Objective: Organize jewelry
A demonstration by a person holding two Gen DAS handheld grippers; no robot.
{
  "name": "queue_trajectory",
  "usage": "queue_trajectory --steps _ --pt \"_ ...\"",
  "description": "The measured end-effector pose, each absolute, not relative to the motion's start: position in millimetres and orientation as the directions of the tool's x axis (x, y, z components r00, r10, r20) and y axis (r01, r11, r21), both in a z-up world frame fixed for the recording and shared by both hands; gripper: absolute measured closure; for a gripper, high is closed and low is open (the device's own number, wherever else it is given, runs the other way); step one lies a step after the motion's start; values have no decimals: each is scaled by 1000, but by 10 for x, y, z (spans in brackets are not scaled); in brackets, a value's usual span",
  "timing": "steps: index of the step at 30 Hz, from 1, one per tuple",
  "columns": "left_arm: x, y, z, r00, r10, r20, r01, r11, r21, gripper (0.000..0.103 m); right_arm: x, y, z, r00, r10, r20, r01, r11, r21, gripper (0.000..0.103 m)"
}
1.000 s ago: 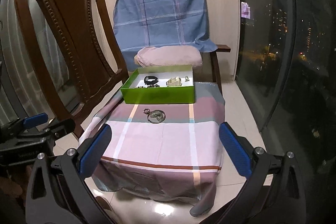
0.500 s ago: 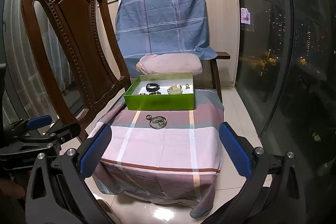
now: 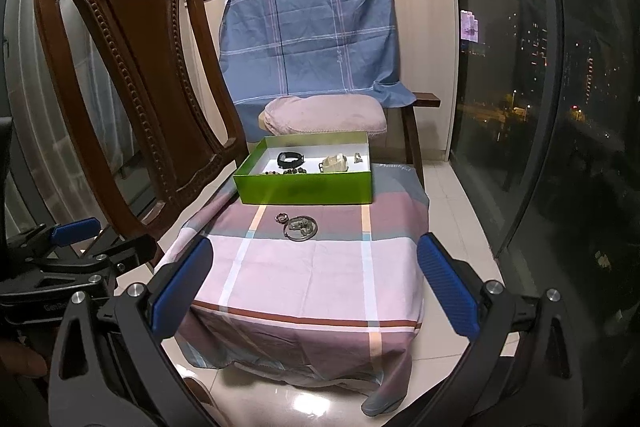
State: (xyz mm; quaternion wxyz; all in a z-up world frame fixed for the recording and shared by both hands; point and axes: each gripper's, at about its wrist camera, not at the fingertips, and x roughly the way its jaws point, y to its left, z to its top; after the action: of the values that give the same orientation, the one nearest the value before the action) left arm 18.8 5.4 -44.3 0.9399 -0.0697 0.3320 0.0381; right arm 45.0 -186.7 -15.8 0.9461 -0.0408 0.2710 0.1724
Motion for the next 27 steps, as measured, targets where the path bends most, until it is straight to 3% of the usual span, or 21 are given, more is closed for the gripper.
queue_trajectory --steps 7,12,15,17,19,27 --pt "290 96 -529 763 20 -646 -122 986 -113 4 668 -1809 -267 777 303 -552 -355 935 14 3" --pt "356 183 -586 761 0 -648 -123 982 -145 4 1229 -1543 -467 701 376 -605 -453 891 29 3" --pt "394 235 -622 760 -1 -650 -126 981 -149 4 1727 -1221 -701 635 410 -655 -509 859 45 16" --pt "435 293 -655 755 -1 -655 -134 979 -156 4 2028 -948 -916 598 394 -698 -547 837 3 37" --pt "477 349 -690 751 -6 -660 -137 977 -165 4 2265 -754 -1119 565 385 -730 -574 819 -11 46" --pt "755 521 -880 729 -26 -684 -130 976 -176 4 2963 -304 -1729 447 337 -829 -610 792 -7 60"
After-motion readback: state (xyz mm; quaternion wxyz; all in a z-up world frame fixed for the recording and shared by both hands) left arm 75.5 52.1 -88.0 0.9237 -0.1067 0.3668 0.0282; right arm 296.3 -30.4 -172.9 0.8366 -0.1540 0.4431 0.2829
